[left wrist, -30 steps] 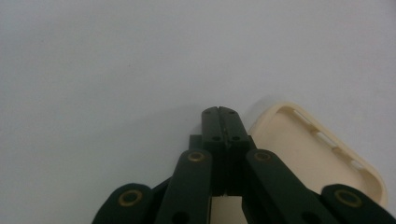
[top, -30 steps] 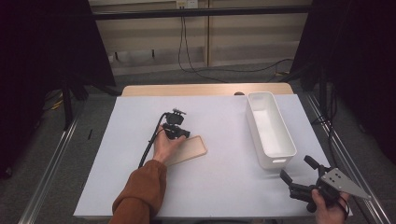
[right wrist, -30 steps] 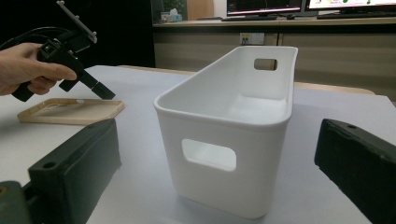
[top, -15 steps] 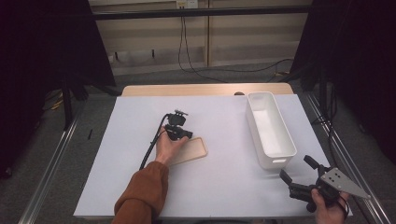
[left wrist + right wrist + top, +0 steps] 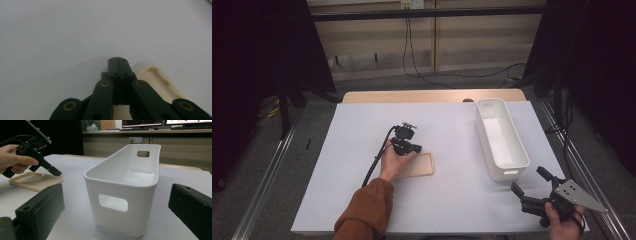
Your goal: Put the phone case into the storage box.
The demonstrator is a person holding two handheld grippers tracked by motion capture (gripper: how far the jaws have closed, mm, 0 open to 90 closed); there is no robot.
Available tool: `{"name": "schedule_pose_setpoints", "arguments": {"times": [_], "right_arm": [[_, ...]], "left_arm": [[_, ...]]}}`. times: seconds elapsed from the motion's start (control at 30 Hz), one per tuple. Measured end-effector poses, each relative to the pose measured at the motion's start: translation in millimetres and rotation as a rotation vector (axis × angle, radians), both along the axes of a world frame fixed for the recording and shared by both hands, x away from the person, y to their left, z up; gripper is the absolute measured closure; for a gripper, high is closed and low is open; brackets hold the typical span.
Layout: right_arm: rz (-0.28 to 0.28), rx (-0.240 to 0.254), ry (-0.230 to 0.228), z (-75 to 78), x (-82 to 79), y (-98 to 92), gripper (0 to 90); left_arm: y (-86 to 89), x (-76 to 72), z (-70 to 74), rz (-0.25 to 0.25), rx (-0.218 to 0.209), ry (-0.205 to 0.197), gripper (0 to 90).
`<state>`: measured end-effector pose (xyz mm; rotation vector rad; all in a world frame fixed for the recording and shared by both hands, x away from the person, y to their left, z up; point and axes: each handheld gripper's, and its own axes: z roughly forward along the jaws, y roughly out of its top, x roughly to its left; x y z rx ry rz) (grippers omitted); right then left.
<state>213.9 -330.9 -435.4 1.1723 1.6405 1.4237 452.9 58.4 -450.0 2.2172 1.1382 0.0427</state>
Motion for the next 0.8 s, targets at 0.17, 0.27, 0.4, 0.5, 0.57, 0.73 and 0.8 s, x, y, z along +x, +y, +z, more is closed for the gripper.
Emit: {"name": "schedule_pose_setpoints", "arguments": {"times": [0.17,0.27,0.4,0.5,0.57,0.73,0.8], "right_arm": [[0.002,-0.001,-0.001,0.1,0.4,0.6,0.0],[0.003,-0.002,0.000,0.0,0.5,0.6,0.0],[0.003,0.000,-0.002,0.2,0.3,0.6,0.0],[0.003,0.000,-0.002,0.2,0.3,0.6,0.0],[0.003,-0.001,-0.001,0.2,0.0,0.6,0.0],[0.002,-0.001,-0.001,0.3,0.2,0.7,0.0],[0.002,-0.002,-0.002,0.3,0.0,0.8,0.0]], "left_arm": [[-1.8,-6.8,0.3,-0.012,0.000,-0.007,90.0],[-3.7,-10.5,0.5,-0.021,0.001,-0.010,90.0],[-5.5,-14.2,0.6,-0.032,-0.008,-0.006,90.0],[-4.8,-17.3,0.2,-0.037,-0.016,-0.003,90.0],[-4.0,-19.8,0.6,-0.043,-0.014,-0.004,90.0],[-3.5,-24.4,1.6,-0.059,0.001,-0.012,90.0],[-3.2,-26.4,2.0,-0.071,0.003,-0.012,90.0]]}}
